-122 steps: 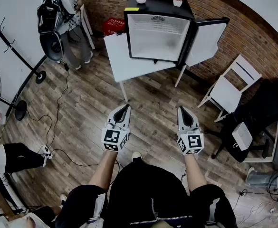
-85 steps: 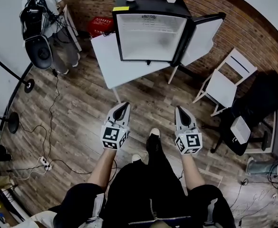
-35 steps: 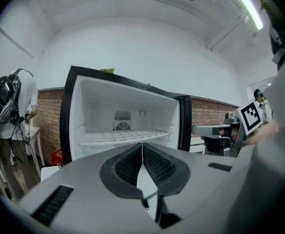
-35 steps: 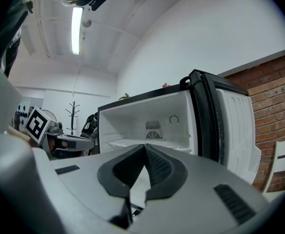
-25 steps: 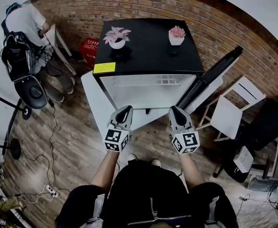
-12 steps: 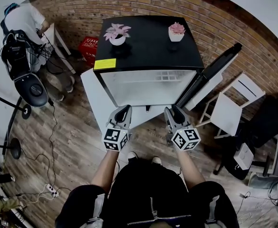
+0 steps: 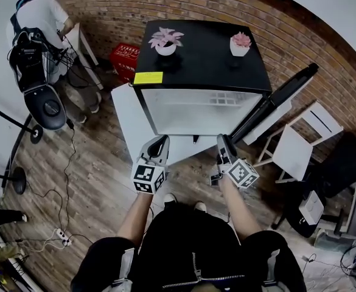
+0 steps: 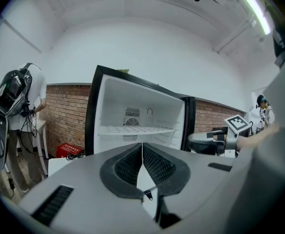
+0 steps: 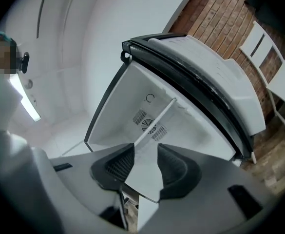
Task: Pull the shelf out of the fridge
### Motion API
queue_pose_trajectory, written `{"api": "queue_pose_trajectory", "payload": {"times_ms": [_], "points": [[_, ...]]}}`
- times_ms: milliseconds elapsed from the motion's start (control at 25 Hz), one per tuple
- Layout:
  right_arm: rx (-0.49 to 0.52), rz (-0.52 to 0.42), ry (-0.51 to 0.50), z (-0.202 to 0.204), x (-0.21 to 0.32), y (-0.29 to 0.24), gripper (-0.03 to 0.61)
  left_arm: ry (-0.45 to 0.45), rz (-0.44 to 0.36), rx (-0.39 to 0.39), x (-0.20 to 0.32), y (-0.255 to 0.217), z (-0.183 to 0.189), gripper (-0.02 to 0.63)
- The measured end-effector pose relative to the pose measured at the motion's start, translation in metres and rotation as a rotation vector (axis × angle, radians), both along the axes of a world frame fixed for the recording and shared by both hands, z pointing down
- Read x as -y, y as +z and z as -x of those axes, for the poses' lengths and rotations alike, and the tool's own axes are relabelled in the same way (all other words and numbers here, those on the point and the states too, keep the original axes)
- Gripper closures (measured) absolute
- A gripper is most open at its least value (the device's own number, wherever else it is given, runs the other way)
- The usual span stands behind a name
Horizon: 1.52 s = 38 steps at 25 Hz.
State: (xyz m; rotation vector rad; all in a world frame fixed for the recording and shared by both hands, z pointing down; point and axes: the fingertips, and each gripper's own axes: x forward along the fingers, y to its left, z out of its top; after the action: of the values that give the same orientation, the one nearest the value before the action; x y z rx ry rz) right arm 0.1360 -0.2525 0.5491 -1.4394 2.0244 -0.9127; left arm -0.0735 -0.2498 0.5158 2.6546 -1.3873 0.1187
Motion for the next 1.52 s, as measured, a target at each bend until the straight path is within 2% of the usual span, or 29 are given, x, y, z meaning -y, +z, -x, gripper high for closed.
{"api": "queue_pose_trajectory", "payload": {"times_ms": [240,600,920,1320,1520], "points": [[0.125,-0.008,0.040,-0.009,0.040,-0.018,0.446,-0.011,0.007,-0.001,-0.001,0.004,0.009,0.591],[0.339,0.023,0.151,-0.034,0.083,-0.010,0.448,-0.027,0.016,-0.002,0.004,0.006,0.023,0.591],[0.464,0.052,0.194,-0.040,0.108,0.000,0.456,-0.039,0.026,-0.004,0.005,0.009,0.034,0.591],[0.563,0.045,0.232,-0.044,0.134,-0.004,0.474,-0.057,0.044,-0.001,0.003,0.017,0.048,0.591],[0.617,0.047,0.234,-0.040,0.143,-0.004,0.513,-0.059,0.047,0.001,0.003,0.018,0.051,0.591]]}}
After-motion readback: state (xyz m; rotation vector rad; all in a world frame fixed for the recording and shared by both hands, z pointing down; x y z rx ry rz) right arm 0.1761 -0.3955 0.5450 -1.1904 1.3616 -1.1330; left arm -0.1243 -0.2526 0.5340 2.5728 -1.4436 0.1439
